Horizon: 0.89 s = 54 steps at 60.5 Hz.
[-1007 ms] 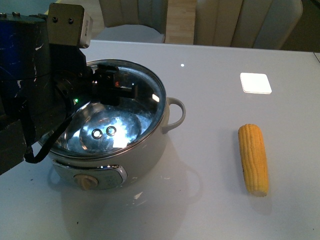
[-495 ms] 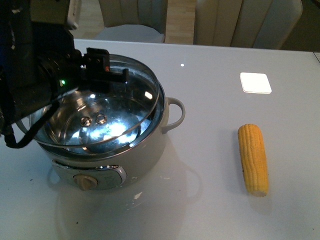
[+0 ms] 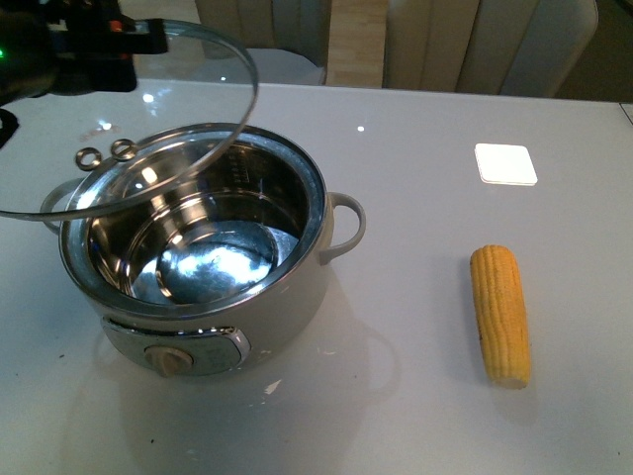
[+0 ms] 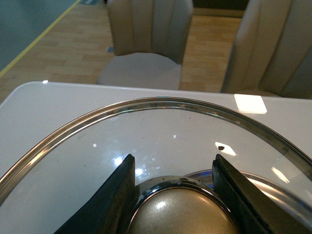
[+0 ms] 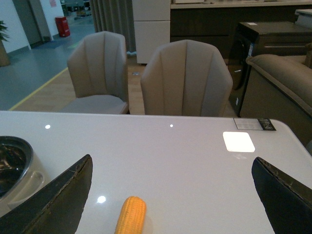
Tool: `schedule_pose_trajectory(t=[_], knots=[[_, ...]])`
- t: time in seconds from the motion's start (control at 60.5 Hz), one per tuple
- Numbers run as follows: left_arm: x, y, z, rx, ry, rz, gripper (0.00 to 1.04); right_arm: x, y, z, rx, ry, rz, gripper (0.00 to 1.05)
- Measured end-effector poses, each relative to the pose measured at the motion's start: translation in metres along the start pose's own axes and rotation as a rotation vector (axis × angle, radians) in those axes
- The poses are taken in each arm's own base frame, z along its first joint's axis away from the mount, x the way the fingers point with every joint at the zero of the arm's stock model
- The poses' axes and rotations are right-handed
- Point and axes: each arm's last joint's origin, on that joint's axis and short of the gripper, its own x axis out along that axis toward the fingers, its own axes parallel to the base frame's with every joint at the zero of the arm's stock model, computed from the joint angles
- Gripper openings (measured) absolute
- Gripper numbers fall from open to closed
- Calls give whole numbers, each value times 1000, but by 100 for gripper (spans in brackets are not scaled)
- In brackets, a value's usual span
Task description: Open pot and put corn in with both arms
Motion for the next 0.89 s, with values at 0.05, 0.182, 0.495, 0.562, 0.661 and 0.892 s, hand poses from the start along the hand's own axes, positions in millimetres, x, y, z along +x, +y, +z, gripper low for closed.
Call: schedule_pose_trajectory(t=[0.05, 0.182, 0.495, 0.562, 0.661, 0.892], knots=[[-2, 17, -4, -8, -1, 41, 41, 0, 0, 0, 0, 0, 0, 96], [-7, 62, -16, -6, -17, 138, 41, 0, 0, 0, 0, 0, 0, 96], [-13, 130, -68, 5, 8, 275, 41, 0, 0, 0, 0, 0, 0, 96], [-12, 138, -81, -4, 25, 295, 41, 0, 0, 0, 0, 0, 0, 96], [-8, 150, -103, -22, 57, 322, 41, 0, 0, 0, 0, 0, 0, 96], [6, 168, -131, -38, 66, 339, 41, 0, 0, 0, 0, 0, 0, 96]])
